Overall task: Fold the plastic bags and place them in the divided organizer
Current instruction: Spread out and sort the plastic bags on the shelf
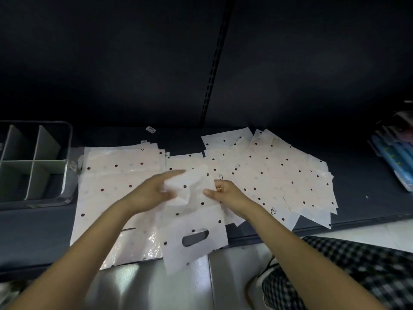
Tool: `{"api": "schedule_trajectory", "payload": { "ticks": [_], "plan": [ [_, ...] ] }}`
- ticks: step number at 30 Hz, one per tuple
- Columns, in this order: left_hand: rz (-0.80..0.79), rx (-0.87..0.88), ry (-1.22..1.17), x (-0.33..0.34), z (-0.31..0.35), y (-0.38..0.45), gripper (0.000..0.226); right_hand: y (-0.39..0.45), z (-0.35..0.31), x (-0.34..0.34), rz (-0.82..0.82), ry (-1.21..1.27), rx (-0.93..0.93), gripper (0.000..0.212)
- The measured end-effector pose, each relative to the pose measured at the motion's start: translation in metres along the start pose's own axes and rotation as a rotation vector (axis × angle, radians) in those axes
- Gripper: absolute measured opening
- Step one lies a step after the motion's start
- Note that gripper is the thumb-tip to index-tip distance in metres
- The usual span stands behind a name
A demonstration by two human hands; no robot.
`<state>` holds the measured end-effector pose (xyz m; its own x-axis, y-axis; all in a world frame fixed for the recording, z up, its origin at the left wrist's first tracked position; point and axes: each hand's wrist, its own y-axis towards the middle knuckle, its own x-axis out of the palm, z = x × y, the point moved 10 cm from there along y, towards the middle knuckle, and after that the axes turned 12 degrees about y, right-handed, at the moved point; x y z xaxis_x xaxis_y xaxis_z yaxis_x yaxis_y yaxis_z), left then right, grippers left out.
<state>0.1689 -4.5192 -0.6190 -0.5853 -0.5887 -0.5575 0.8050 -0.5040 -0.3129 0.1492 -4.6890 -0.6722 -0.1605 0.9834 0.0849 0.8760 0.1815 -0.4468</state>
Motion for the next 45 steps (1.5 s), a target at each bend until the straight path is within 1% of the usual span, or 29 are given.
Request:
{"api": "schedule_trajectory", "payload": {
  "ticks": [1,2,3,4,5,7,10,12,14,15,17,19,21,22,24,26,28,29,31,32,34,36,38,39,40,41,43,44,45],
  "plan": [
    [0.189,-0.048,0.145,-0.017,-0.006,0.000,0.055,0.004,-0.001,-0.004,0.050,0.023,-0.017,0.006],
    [0.366,-0.074,0.296,-0.029,-0.007,-0.004,0.058,0.009,-0.003,-0.010,0.114,0.033,-0.038,0.009],
    [0.488,-0.050,0.415,-0.033,-0.003,-0.007,0.058,0.014,-0.003,-0.019,0.191,0.035,-0.046,0.009],
    [0.529,0.006,0.494,-0.028,0.003,-0.008,0.057,0.018,-0.002,-0.028,0.270,0.025,-0.042,0.008],
    [0.495,0.064,0.558,-0.015,0.008,-0.007,0.056,0.023,0.000,-0.036,0.345,-0.002,-0.029,0.013],
    [0.302,0.119,0.676,0.024,0.005,-0.002,0.056,0.031,0.003,-0.049,0.438,-0.093,-0.006,0.027],
    [0.073,0.082,0.828,0.073,-0.025,0.001,0.058,0.026,-0.010,-0.071,0.547,-0.255,-0.079,0.019],
    [0.023,0.069,0.888,0.088,-0.040,-0.002,0.060,0.005,-0.020,-0.106,0.694,-0.387,-0.171,0.030],
    [0.025,0.080,0.919,0.092,-0.046,-0.003,0.061,-0.024,-0.023,-0.152,0.861,-0.631,-0.180,0.045],
    [0.031,0.084,0.922,0.091,-0.047,-0.002,0.060,-0.039,-0.016,-0.178,0.925,-0.738,-0.117,0.053],
    [0.023,0.085,0.952,0.091,-0.046,0.001,0.060,-0.065,0.007,-0.225,0.997,-0.828,0.092,0.064],
    [0.000,0.091,0.955,0.093,-0.044,0.003,0.070,-0.082,0.028,-0.252,1.002,-0.855,0.219,0.058],
    [-0.015,0.087,0.955,0.095,-0.044,0.004,0.087,-0.089,0.031,-0.262,1.021,-0.880,0.172,0.039],
    [-0.016,0.084,0.952,0.095,-0.044,0.004,0.086,-0.092,0.028,-0.263,1.052,-0.861,0.126,0.031],
    [-0.017,0.060,0.956,0.094,-0.047,0.006,0.066,-0.095,0.020,-0.261,1.111,-0.776,0.054,0.022],
    [-0.051,0.014,0.967,0.093,-0.050,0.008,0.062,-0.092,0.007,-0.250,1.123,-0.724,-0.027,0.023],
    [0.002,0.042,0.937,0.088,-0.037,0.006,0.061,-0.084,-0.012,-0.226,1.091,-0.666,-0.138,0.024],
    [0.053,0.074,0.873,0.084,-0.026,0.003,0.059,-0.078,-0.023,-0.209,1.055,-0.634,-0.198,0.024],
    [0.125,0.058,0.555,0.074,-0.007,0.001,0.059,-0.065,-0.044,-0.167,0.933,-0.532,-0.321,0.022],
    [0.129,0.000,0.315,0.070,-0.002,0.000,0.063,-0.059,-0.052,-0.142,0.842,-0.451,-0.378,0.020],
    [0.085,-0.141,-0.264,0.071,0.007,-0.003,0.077,-0.051,-0.065,-0.086,0.626,-0.325,-0.467,0.017],
    [0.061,-0.217,-0.777,0.073,0.012,-0.005,0.088,-0.048,-0.070,-0.028,0.404,-0.356,-0.509,0.016],
    [0.116,-0.245,-1.033,0.062,0.012,-0.007,0.083,-0.047,-0.064,0.020,0.204,-0.436,-0.508,0.017],
    [0.181,-0.267,-1.101,0.055,0.008,-0.010,0.072,-0.049,-0.059,0.035,0.138,-0.441,-0.490,0.018],
    [0.272,-0.303,-1.145,0.048,0.000,-0.014,0.057,-0.051,-0.056,0.042,0.116,-0.406,-0.468,0.020],
    [0.365,-0.344,-1.167,0.043,-0.008,-0.019,0.043,-0.052,-0.054,0.041,0.156,-0.339,-0.448,0.022],
    [0.458,-0.344,-1.218,0.035,-0.014,-0.026,0.032,-0.054,-0.044,0.016,0.380,-0.151,-0.341,0.034],
    [0.457,-0.317,-1.236,0.033,-0.012,-0.027,0.032,-0.054,-0.030,0.002,0.478,-0.015,-0.206,0.044],
    [0.439,-0.289,-1.231,0.032,-0.008,-0.028,0.032,-0.053,-0.013,-0.004,0.523,0.152,-0.033,0.053]
  ]
}}
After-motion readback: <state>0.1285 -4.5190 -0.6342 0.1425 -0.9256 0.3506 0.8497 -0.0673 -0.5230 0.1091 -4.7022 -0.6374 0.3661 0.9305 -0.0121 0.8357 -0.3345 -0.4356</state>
